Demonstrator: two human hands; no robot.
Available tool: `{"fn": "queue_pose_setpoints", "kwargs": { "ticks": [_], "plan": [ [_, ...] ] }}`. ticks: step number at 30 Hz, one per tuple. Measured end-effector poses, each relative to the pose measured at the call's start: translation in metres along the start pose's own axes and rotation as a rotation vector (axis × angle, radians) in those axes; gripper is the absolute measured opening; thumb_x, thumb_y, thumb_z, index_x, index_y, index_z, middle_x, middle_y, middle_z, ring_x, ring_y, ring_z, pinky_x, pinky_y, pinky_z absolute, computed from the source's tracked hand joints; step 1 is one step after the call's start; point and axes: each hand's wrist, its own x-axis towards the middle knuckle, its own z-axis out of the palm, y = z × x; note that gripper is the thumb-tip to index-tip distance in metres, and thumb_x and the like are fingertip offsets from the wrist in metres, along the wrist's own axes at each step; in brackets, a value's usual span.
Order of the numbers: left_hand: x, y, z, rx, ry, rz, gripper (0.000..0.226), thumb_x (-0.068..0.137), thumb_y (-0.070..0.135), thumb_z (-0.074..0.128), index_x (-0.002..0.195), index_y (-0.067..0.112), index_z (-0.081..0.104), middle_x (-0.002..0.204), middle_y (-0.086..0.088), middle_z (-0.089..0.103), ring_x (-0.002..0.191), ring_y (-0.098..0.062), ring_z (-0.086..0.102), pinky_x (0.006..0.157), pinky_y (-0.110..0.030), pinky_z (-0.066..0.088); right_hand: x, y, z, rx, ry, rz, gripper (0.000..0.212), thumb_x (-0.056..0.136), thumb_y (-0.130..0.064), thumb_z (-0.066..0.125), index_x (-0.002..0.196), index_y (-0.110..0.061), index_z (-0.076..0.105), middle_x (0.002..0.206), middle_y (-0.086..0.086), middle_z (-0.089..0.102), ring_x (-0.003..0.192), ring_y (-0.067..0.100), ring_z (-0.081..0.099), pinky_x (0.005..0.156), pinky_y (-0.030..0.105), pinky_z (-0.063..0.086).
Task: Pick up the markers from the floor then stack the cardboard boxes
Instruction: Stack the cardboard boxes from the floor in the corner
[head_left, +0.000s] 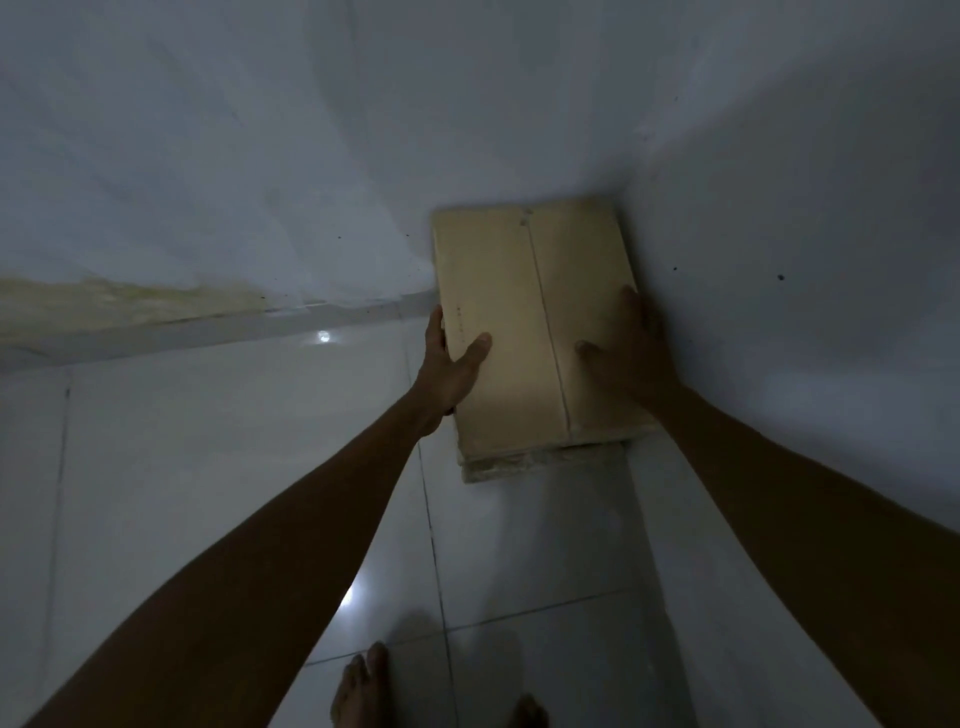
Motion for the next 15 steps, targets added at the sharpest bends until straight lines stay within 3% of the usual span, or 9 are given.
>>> {"fn": "queue_pose_setpoints", "kwargs": {
  "ticks": [6,11,15],
  "plan": [
    [-0.007,-0.004,-0.004,0.044,-0.071,-0.029,0.075,0.095,0.024,0.056,0.153,0.022,0.008,0.149,-0.006,0.037,0.132,-0.024,0.044,0.11,-0.048,0.04,-0.014,0.005,0.004,-0.161,-0.003,0.012,0.095,0.081,-0.06,0.058,0.153,-0.027,0.004,0.161,0.009,-0.006,0.148,0.031,0.0,0.118,0.046,0.008],
    [-0.021,0.003,-0.001,0.134,-0.029,-0.162,0.076,0.093,0.043,0.055,0.152,0.025,0.01,0.149,-0.009,0.039,0.13,-0.034,0.045,0.103,-0.055,0.043,-0.023,0.001,0.004,-0.27,-0.025,0.02,0.097,0.08,-0.073,0.04,0.153,-0.023,0.001,0.161,0.012,-0.007,0.148,0.033,0.0,0.117,0.048,0.004],
    [-0.06,0.006,-0.013,0.282,-0.19,-0.36,0.076,0.094,0.043,0.053,0.153,0.024,0.008,0.155,-0.012,0.029,0.136,-0.035,0.037,0.091,-0.043,0.045,-0.052,-0.011,0.005,-0.282,-0.089,0.014,0.088,0.088,-0.056,0.05,0.153,-0.019,0.004,0.161,0.01,-0.003,0.148,0.031,0.001,0.117,0.05,0.006]
  ]
}}
